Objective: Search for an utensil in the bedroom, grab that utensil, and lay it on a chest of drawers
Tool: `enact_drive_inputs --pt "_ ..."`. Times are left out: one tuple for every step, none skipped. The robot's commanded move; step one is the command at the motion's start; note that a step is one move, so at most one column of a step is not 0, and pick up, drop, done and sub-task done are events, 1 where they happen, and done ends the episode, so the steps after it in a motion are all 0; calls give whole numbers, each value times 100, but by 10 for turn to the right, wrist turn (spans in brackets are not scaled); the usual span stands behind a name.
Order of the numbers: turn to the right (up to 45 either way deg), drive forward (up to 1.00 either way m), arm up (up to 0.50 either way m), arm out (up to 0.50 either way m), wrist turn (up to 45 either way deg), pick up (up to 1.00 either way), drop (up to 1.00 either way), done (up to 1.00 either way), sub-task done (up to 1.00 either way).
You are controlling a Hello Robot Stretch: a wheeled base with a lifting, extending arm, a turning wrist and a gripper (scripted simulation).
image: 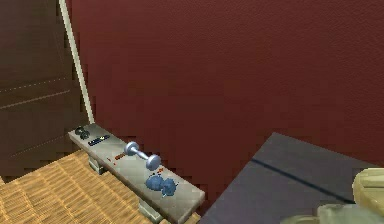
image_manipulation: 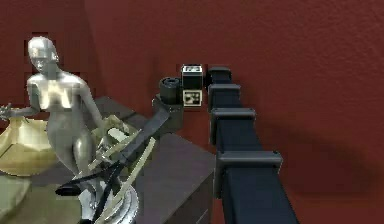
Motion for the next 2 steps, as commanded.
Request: enact_drive_inputs --pt "0 0 0 0 390 0 0 0 0" --pt "0 0 -12 0 0 0 0 0 0"
